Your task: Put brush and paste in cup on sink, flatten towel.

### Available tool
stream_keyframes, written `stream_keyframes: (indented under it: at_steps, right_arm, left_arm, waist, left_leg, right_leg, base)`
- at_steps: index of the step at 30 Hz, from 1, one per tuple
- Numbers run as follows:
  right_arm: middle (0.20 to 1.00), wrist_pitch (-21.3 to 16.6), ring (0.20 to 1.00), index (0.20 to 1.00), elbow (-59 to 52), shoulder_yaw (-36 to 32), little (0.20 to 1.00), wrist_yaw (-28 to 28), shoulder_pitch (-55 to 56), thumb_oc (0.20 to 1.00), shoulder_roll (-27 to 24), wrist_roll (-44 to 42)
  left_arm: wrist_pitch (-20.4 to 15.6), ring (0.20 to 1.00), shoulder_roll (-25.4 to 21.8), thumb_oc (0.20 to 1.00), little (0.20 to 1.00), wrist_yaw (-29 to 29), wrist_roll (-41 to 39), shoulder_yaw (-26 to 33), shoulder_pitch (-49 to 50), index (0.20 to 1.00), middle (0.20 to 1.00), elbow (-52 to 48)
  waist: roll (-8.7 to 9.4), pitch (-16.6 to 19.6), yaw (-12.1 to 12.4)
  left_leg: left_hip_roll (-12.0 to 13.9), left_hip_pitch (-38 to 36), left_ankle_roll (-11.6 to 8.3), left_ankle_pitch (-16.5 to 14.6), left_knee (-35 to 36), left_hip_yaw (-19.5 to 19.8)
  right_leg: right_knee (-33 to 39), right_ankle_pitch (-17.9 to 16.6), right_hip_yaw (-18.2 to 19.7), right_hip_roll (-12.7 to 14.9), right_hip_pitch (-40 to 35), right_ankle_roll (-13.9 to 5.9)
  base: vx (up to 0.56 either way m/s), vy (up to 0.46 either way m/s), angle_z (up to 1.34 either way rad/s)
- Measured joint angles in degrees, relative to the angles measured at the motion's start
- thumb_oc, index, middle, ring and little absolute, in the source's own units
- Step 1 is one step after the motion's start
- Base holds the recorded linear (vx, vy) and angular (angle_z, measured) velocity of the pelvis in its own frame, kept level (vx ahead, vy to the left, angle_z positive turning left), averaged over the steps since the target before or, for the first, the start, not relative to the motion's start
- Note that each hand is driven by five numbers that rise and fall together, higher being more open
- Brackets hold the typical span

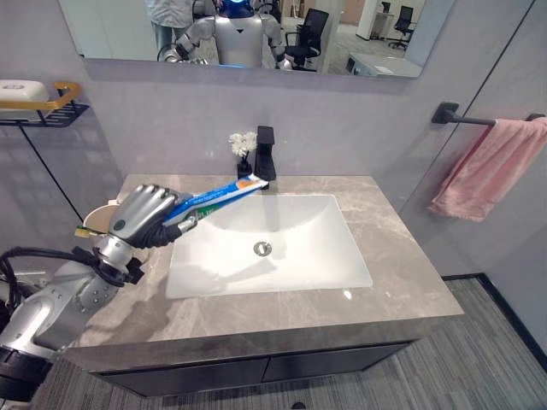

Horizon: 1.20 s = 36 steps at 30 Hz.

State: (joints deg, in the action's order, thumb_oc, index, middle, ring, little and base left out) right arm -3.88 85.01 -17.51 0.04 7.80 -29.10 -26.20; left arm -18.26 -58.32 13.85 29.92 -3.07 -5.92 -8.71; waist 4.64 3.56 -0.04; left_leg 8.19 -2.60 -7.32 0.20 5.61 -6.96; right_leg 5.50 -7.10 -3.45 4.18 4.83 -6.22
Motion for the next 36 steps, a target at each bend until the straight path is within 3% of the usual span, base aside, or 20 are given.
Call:
stream_keyframes:
  at_steps: [1,4,5,6,8,10,11,13,15,18,21,23,24,25,26,27,29,31,32,36]
  right_arm:
    - [1.0,0.8,1.0,1.0,3.9,-7.6,1.0,-0.3,-0.7,1.0,-6.2,-1.4]
    - [1.0,1.5,1.0,1.0,3.0,-14.3,1.0,-3.4,0.7,1.0,-16.2,-5.9]
    - [1.0,1.2,1.0,1.0,-5.7,-18.6,1.0,-5.2,2.1,1.0,-18.0,-6.8]
    - [1.0,-0.1,1.0,1.0,-10.6,-18.3,1.0,-6.5,2.3,1.0,-18.5,-6.7]
    - [1.0,-3.9,1.0,1.0,-36.3,-18.2,1.0,-11.7,3.3,1.0,-18.4,-3.6]
    - [1.0,-4.5,1.0,1.0,-53.9,-15.8,1.0,-13.3,3.7,1.0,-18.3,0.6]
    - [1.0,-7.5,1.0,1.0,-64.0,-12.4,1.0,-12.2,2.5,1.0,-18.6,3.5]
    - [1.0,-10.8,1.0,1.0,-70.8,-8.4,1.0,-10.2,-1.0,1.0,-18.4,4.8]
    - [1.0,-11.1,1.0,1.0,-80.1,-1.4,1.0,-8.3,-6.2,1.0,-17.0,2.3]
    - [1.0,-12.6,1.0,1.0,-81.9,15.2,1.0,-0.6,-15.1,1.0,-18.1,0.2]
    - [1.0,-10.0,1.0,1.0,-77.2,29.9,1.0,3.0,-26.1,1.0,-12.8,-8.4]
    - [1.0,-7.6,1.0,1.0,-80.4,42.0,1.0,7.2,-32.5,1.0,-12.4,-11.4]
    - [1.0,-7.2,1.0,1.0,-81.4,43.6,1.0,8.6,-33.6,1.0,-11.5,-11.9]
    - [1.0,-6.5,1.0,1.0,-84.4,49.4,1.0,11.5,-37.9,1.0,-9.6,-16.0]
    - [1.0,-6.5,1.0,1.0,-86.5,49.9,1.0,12.8,-39.6,1.0,-7.5,-17.5]
    - [1.0,-6.7,1.0,1.0,-87.0,48.8,1.0,12.6,-40.4,1.0,-2.2,-18.9]
    - [1.0,-8.4,1.0,1.0,-88.3,45.2,1.0,10.9,-40.5,1.0,7.5,-20.4]
    - [1.0,-10.0,1.0,1.0,-90.9,44.7,1.0,9.9,-42.0,1.0,9.3,-21.6]
    - [1.0,-10.2,1.0,1.0,-92.5,44.7,1.0,9.9,-44.0,1.0,8.8,-22.4]
    - [1.0,-13.4,1.0,1.0,-93.6,43.9,1.0,8.8,-45.2,1.0,8.9,-22.6]
  left_arm:
    - [0.4,0.2,-1.2,0.2,0.2,0.1,1.2,0.0,-1.2,0.2,0.2,-0.5]
    - [0.7,0.2,-2.3,0.2,0.2,1.6,1.9,1.1,-3.2,0.2,0.2,-2.2]
    - [1.0,0.2,-3.0,0.2,0.2,1.9,3.1,1.8,-3.4,0.2,0.2,-2.6]
    - [0.9,0.2,-3.1,0.2,0.2,2.2,3.9,2.1,-3.7,0.2,0.2,-2.6]
    - [0.9,0.2,-3.6,0.2,0.2,4.2,6.2,2.5,-5.4,0.2,0.2,-2.3]
    - [1.0,0.2,-3.7,0.2,0.2,5.5,7.4,2.8,-6.3,0.2,0.2,-2.2]
    - [0.8,0.2,-3.8,0.2,0.2,5.7,8.5,2.6,-7.8,0.2,0.2,-1.8]
    - [-0.1,0.2,-3.8,0.2,0.2,6.4,8.9,2.6,-11.4,0.2,0.2,-2.5]
    - [-0.2,0.2,-3.7,0.2,0.2,7.7,8.9,1.3,-15.9,0.2,0.2,-2.3]
    - [-0.4,0.2,-3.7,0.2,0.2,7.8,8.8,-4.8,-23.4,0.2,0.2,-2.6]
    - [-0.1,0.2,-3.8,0.2,0.2,7.8,7.1,-9.6,-25.8,0.2,0.2,-3.6]
    - [-0.3,0.2,-3.7,0.2,0.2,7.6,6.6,-12.0,-26.4,0.2,0.2,-4.3]
    - [-0.3,0.2,-3.7,0.2,0.2,7.5,6.6,-12.7,-26.9,0.2,0.2,-4.4]
    - [-0.3,0.2,-3.7,0.2,0.2,7.4,6.6,-14.2,-27.5,0.2,0.2,-5.1]
    - [-0.2,0.2,-3.7,0.2,0.2,7.3,6.6,-14.2,-27.5,0.2,0.2,-6.3]
    - [-0.2,0.2,-3.2,0.2,0.2,7.4,6.5,-14.1,-27.2,0.2,0.2,-7.5]
    - [-0.3,0.2,2.5,0.2,0.2,7.4,6.6,-14.2,-26.9,0.2,0.2,-8.7]
    - [-0.2,0.2,5.6,0.2,0.2,8.0,6.4,-16.9,-32.1,0.2,0.2,-8.3]
    - [-0.3,0.2,6.4,0.2,0.2,8.1,6.4,-18.6,-36.3,0.2,0.2,-8.3]
    - [-0.5,0.2,5.3,0.2,0.2,9.7,5.9,-17.1,-34.8,0.2,0.2,-9.1]
  waist:
    - [-0.45,0.1,-0.7]
    - [-0.87,0.2,-0.9]
    - [-1.36,0.1,-1.6]
    - [-1.56,0.0,-2.3]
    - [-2.58,-0.1,-4.6]
    - [-3.72,-0.2,-5.1]
    - [-4.45,-0.2,-5.7]
    - [-5.1,0.5,-5.1]
    - [-5.43,1.0,-4.8]
    - [-4.71,1.9,-3.9]
    - [-3.57,2.2,-2.3]
    - [-3.35,1.9,-1.6]
    - [-3.26,1.8,-1.3]
    - [-3.14,1.6,0.2]
    - [-3.17,1.0,1.7]
    - [-3.61,0.3,2.5]
    - [-4.59,-1.3,3.0]
    - [-4.19,-3.1,3.3]
    - [-4.7,-4.3,3.4]
    - [-5.28,-4.4,4.0]
  left_leg:
    - [-0.1,0.1,0.03,0.0,0.0,0.1]
    - [0.0,-0.2,0.28,0.1,0.0,0.2]
    - [0.0,-0.2,0.33,0.1,0.0,-0.2]
    - [0.0,-0.3,0.45,0.0,0.0,-0.1]
    - [0.0,-0.8,0.43,0.0,0.0,-0.9]
    - [0.1,-2.0,0.34,-0.2,0.0,-1.9]
    - [0.2,-2.2,0.31,-0.4,0.0,-2.3]
    - [0.4,-2.2,0.28,-0.4,0.0,-2.5]
    - [0.6,-2.2,-0.02,-0.6,0.0,-2.5]
    - [1.2,-2.3,-0.36,-0.4,-0.3,-1.9]
    - [1.6,-2.2,-0.89,0.3,-0.3,-1.7]
    - [1.9,-2.1,-1.13,0.4,-0.3,-1.6]
    - [1.9,-2.2,-1.28,0.5,-0.3,-1.6]
    - [2.2,-2.3,-1.29,0.5,-0.3,-1.5]
    - [2.3,-2.5,-1.28,0.5,-0.3,-1.4]
    - [2.3,-2.2,-1.27,0.5,-0.3,-0.8]
    - [2.2,-0.8,-1.68,1.0,-1.2,2.0]
    - [1.8,3.1,-1.71,1.0,-4.5,3.9]
    - [2.0,5.2,-1.54,1.3,-5.4,2.9]
    - [1.8,2.9,-1.03,1.6,-2.8,-0.2]
  right_leg:
    - [0.0,0.1,0.0,0.1,-0.1,-0.06]
    - [-0.2,0.3,-0.2,-0.1,-0.1,-0.08]
    - [0.0,0.0,0.1,-0.2,-0.2,-0.36]
    - [0.0,0.1,0.0,-0.2,-0.4,-0.35]
    - [0.0,0.0,0.7,-0.2,-0.5,-0.24]
    - [0.0,-0.2,1.7,-0.5,-0.7,-0.03]
    - [0.0,-0.2,2.0,-0.6,-1.0,0.04]
    - [-0.2,-0.1,2.1,-0.9,-1.0,0.2]
    - [0.0,-0.1,2.1,-1.1,-1.0,0.28]
    - [-0.1,0.0,1.6,-1.6,-1.0,0.52]
    - [-0.5,-0.4,1.3,-2.3,-1.1,0.91]
    - [-0.5,-0.6,1.2,-2.6,-1.0,1.36]
    - [-0.5,-0.6,1.2,-2.7,-1.0,1.46]
    - [-0.5,-0.7,1.1,-2.9,-1.2,1.59]
    - [-0.5,-0.5,0.9,-2.9,-1.6,1.72]
    - [-0.5,-0.1,-0.2,-2.8,-2.1,1.81]
    - [-0.5,0.6,-2.8,-2.7,-3.0,1.54]
    - [-0.5,0.7,-6.0,-1.3,-2.9,1.51]
    - [-0.5,0.9,-8.5,-0.7,-2.5,1.52]
    - [-0.5,1.3,-7.6,0.0,-3.3,1.04]
  base:
    - [0.03,-0.003,0.03]
    - [0.01,-0.002,0.02]
    - [0.03,0.005,-0.11]
    - [0.02,0.011,-0.12]
    - [0.01,0.005,-0.16]
    - [0.01,-0.011,-0.26]
    - [-0.05,-0.028,-0.17]
    - [-0.03,-0.038,-0.06]
    - [0.0,-0.043,-0.01]
    - [-0.01,-0.033,0.08]
    - [-0.02,-0.026,0.0]
    - [0.04,-0.022,0.03]
    - [0.03,-0.021,0.04]
    - [0.03,-0.017,0.06]
    - [0.03,-0.018,0.14]
    - [-0.06,0.004,0.35]
    - [-0.11,0.028,0.72]
    - [0.0,0.03,1.0]
    - [0.09,0.032,0.88]
    - [0.07,0.065,0.0]
